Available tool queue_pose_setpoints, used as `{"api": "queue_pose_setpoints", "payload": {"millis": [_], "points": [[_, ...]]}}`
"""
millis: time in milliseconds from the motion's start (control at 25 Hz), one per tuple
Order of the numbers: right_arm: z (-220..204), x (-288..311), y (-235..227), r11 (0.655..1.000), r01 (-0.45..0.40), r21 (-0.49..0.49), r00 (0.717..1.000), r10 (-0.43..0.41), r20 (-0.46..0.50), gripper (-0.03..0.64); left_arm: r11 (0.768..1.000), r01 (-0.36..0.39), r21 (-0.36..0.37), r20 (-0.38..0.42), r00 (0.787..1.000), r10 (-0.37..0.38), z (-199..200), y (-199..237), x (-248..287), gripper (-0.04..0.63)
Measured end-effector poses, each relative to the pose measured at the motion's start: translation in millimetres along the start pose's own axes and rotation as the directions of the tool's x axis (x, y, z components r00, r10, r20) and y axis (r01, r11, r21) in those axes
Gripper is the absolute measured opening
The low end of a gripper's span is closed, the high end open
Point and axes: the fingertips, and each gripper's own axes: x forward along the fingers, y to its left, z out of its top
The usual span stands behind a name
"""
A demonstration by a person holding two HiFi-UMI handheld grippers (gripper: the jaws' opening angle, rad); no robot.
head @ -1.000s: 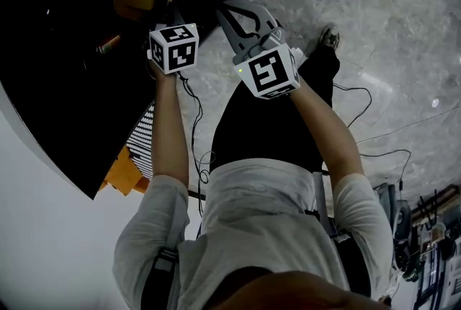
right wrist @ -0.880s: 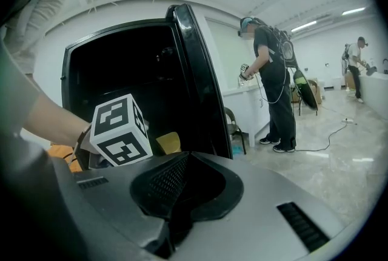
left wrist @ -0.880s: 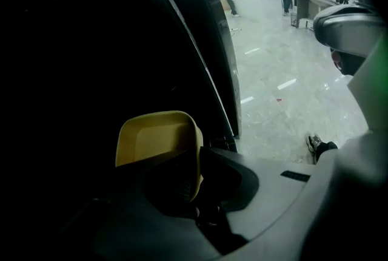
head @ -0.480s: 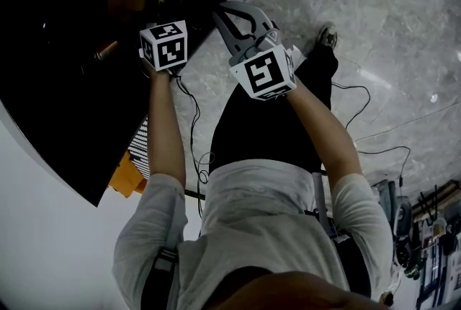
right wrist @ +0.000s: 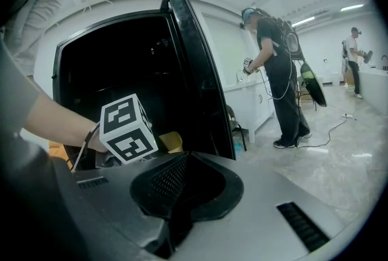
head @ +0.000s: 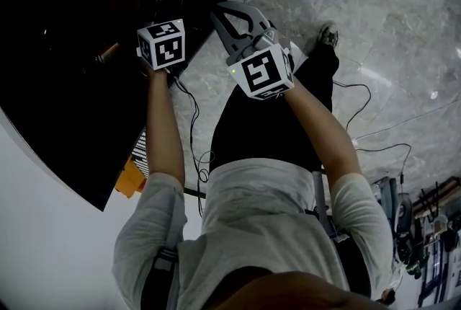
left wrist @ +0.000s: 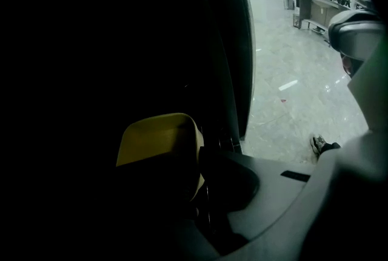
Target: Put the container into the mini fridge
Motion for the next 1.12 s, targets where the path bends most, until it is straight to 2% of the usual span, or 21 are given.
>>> {"api": "queue_pose_setpoints", "payload": {"millis": [320, 440, 720, 880, 1120], "points": [[-4.8, -1.4, 0.6, 1.0, 0.009, -0.019, 0.999, -0.009, -0.041, 0.039, 1.0, -0.027, 0.006, 0.013, 1.0, 0.026, -2.6, 2.2, 0.3, 0.035], [-5.8, -4.3, 4.8, 1.0, 0.019, -0.022, 0.998, -0.02, -0.054, 0.04, 1.0, -0.018, 0.007, 0.023, 1.0, 0.018, -5.6, 4.8, -0.2, 0.105], [4.2, -13.6, 6.2, 0.999, 0.014, -0.044, 0.998, -0.016, -0.052, 0.04, 0.999, -0.046, -0.017, 0.077, 0.996, 0.048, 12.0, 13.9, -16.8, 0.12], [11.2, -30.8, 6.8, 0.999, 0.012, -0.043, 0.998, -0.015, -0.054, 0.04, 0.996, -0.084, -0.031, 0.134, 0.987, 0.088, 25.7, 12.0, -45.6, 0.12], [41.3, -60.2, 10.4, 0.996, 0.0, -0.089, 0.998, -0.005, -0.055, 0.04, 0.983, -0.156, -0.096, 0.202, 0.964, 0.173, 49.1, 13.3, -88.1, 0.118]]}}
